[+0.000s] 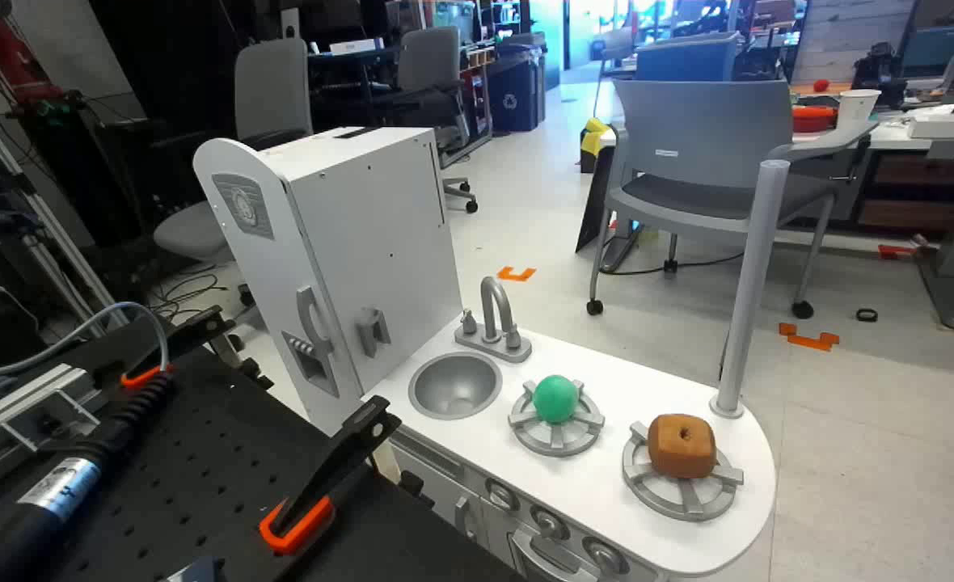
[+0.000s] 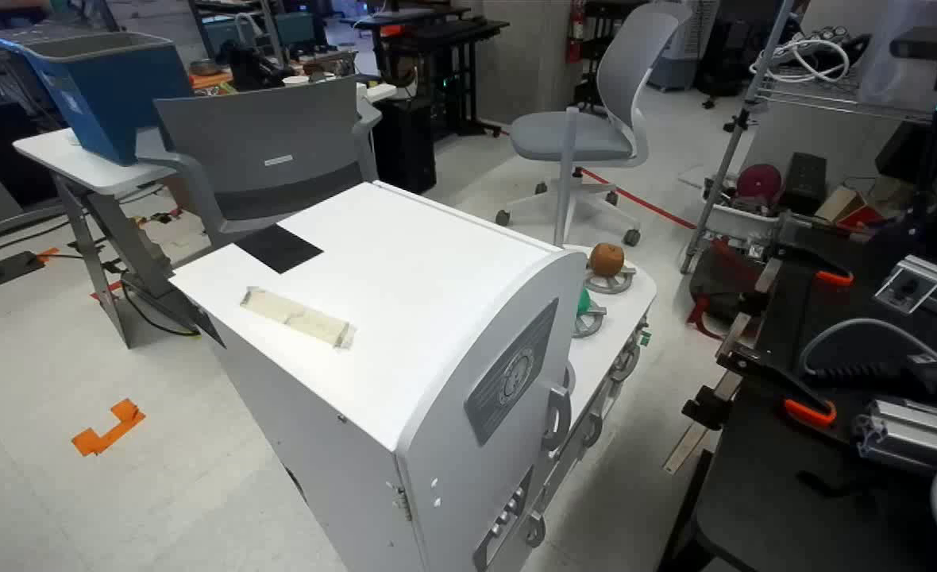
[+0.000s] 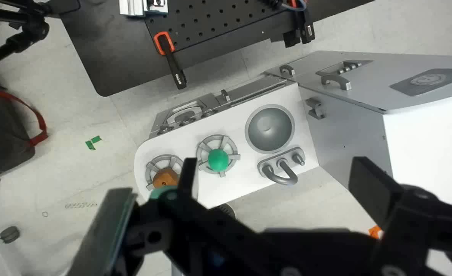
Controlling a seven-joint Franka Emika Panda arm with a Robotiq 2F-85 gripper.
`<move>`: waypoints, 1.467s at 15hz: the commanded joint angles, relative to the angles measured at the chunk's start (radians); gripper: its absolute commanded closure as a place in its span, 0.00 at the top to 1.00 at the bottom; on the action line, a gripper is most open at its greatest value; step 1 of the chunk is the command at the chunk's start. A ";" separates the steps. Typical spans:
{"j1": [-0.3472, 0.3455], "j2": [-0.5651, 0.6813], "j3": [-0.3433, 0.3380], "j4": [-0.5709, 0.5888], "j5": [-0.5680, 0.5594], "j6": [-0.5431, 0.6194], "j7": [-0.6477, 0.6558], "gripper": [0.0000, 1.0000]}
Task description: Remove the green plushy from the plate and put it on the counter
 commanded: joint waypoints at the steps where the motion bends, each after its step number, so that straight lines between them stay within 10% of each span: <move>1: -0.013 0.002 0.010 0.004 0.005 -0.003 -0.005 1.00; 13: -0.009 0.045 0.027 -0.003 0.003 0.046 0.020 1.00; 22: 0.020 0.568 0.064 0.108 0.008 0.431 0.013 1.00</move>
